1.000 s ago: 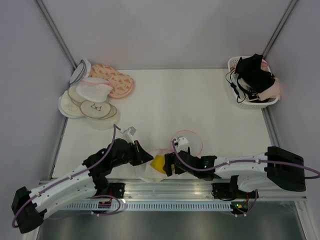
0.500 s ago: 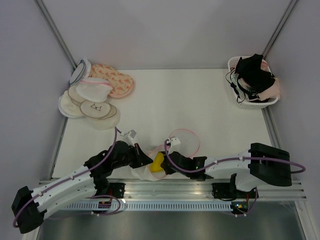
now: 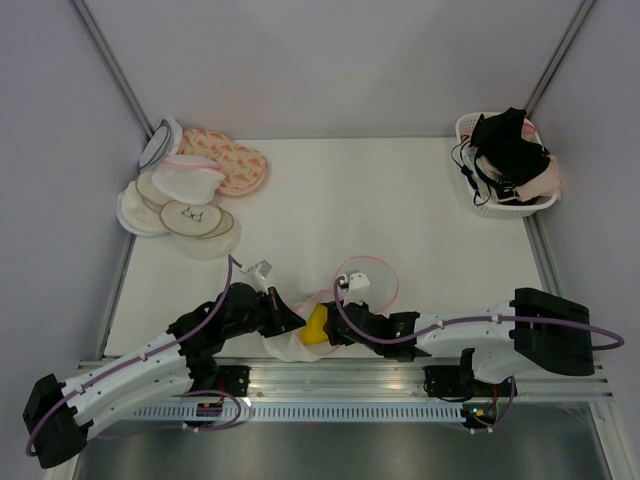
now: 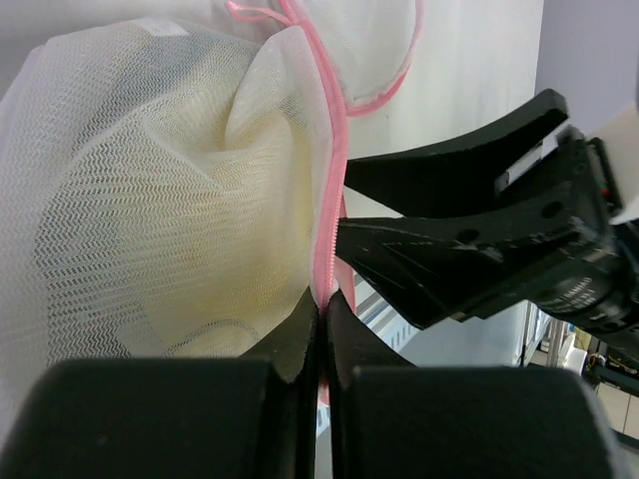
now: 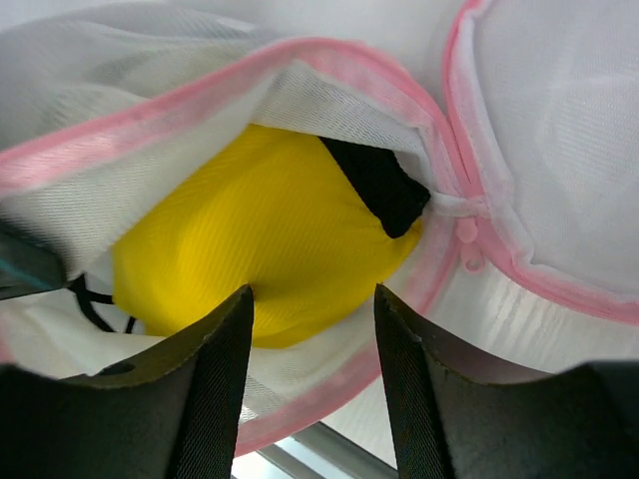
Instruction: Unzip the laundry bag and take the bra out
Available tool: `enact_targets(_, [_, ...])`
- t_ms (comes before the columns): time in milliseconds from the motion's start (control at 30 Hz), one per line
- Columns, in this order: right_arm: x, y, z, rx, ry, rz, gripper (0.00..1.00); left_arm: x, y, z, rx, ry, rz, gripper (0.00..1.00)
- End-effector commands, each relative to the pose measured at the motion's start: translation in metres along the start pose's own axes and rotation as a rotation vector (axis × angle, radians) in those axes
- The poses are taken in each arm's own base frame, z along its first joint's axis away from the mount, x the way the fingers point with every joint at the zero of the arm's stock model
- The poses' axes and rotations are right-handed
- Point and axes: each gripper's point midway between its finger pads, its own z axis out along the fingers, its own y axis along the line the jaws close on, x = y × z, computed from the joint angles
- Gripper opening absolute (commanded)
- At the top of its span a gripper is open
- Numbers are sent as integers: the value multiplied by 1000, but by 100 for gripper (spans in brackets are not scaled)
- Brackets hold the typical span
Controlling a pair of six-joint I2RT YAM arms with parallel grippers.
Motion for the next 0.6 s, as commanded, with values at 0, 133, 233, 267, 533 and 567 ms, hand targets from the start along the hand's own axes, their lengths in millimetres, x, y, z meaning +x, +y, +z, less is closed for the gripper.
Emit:
enact_targets(0, [4,-2,9,49,7,-2,57,-4,-12,-1,50,-13,-21,2])
enact_targets(133, [14,5,25,21,16,0,58,-4,-13,-1,54,-9,-25,2])
enact_targets(233, [22,15,38,-22,21,13,46,-2,-13,0,54,-3,-27,2])
enact_targets(267, [24,14,42,-21,20,16,42,-2,-13,0,57,-1,-30,2])
enact_targets(533, [31,8,52,-11,5,37,0,2,-14,-2,80,11,-29,2])
enact_targets(567, [25,11,48,-22,-10,41,0,3,-14,-2,82,10,-32,2])
